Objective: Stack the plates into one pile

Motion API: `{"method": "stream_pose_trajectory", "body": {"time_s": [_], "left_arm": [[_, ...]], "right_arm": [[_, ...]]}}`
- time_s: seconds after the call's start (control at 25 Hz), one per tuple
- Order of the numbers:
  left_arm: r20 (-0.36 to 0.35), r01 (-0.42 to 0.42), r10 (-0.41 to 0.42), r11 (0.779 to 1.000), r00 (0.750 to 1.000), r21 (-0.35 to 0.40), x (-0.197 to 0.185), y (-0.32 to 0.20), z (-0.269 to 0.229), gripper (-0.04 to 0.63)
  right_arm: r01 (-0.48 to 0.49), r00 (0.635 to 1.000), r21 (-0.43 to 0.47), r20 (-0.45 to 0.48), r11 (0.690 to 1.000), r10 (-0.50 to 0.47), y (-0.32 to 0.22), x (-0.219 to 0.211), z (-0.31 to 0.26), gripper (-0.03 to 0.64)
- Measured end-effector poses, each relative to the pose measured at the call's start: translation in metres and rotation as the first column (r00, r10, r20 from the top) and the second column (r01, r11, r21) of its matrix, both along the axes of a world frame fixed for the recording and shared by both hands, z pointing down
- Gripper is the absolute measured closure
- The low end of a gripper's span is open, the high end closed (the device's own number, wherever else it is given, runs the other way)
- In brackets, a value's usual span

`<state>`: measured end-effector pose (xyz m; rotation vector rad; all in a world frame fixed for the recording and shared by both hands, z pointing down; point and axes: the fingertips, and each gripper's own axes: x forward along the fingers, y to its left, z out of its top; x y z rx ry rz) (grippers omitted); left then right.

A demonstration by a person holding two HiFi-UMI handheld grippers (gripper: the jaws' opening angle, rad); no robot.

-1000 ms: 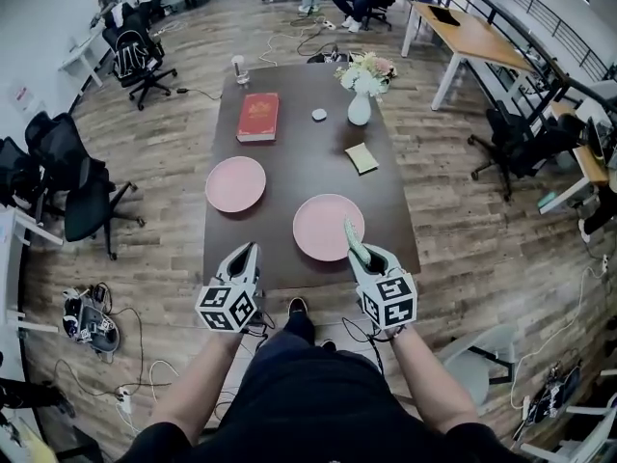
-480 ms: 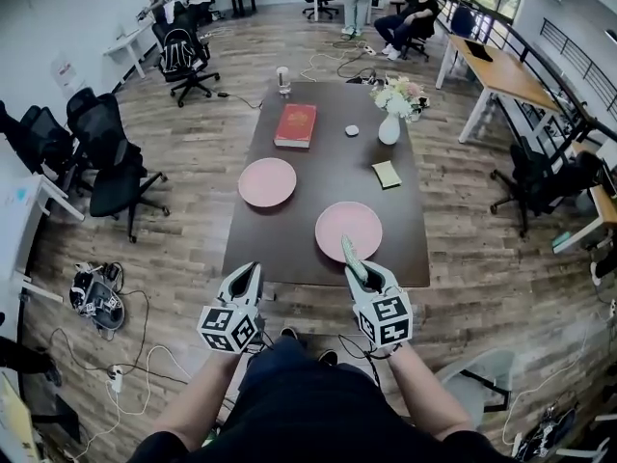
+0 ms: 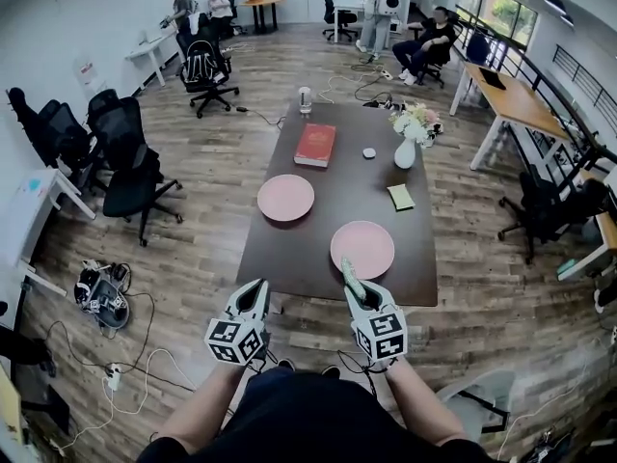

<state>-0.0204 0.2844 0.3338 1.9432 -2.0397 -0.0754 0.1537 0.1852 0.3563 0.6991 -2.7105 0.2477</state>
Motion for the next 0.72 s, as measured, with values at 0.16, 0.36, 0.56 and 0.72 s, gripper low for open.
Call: {"method": "stream_pose_trajectory", "body": {"time_s": [0.16, 0.36, 0.56, 0.72], "left_arm": [[-0.009, 0.056, -0.056, 0.998, 0.998, -0.011, -0.011, 0.016, 0.005, 0.6], [-0.022, 0.138, -0.139, 0.99, 0.99, -0.029, -0.03, 0.039, 0.013, 0.6], [-0.051, 0.223, -0.225, 0.974, 0.973, -0.047, -0.044, 0.069, 0.016, 0.6], [-0.072, 0.286, -0.29, 0.956, 0.954, -0.057, -0.057, 0.089, 0.02, 0.6]], "right_arm": [[0.048, 0.999, 0.02, -0.004, 0.999, -0.048, 0.006, -0.014, -0.001, 0.532], [0.108, 0.994, 0.041, -0.022, 0.993, -0.108, 0.008, -0.038, 0.007, 0.532], [0.166, 0.986, 0.055, -0.026, 0.985, -0.164, 0.011, -0.06, 0.009, 0.532], [0.2, 0.98, 0.06, -0.025, 0.978, -0.198, 0.014, -0.078, 0.008, 0.532]]}}
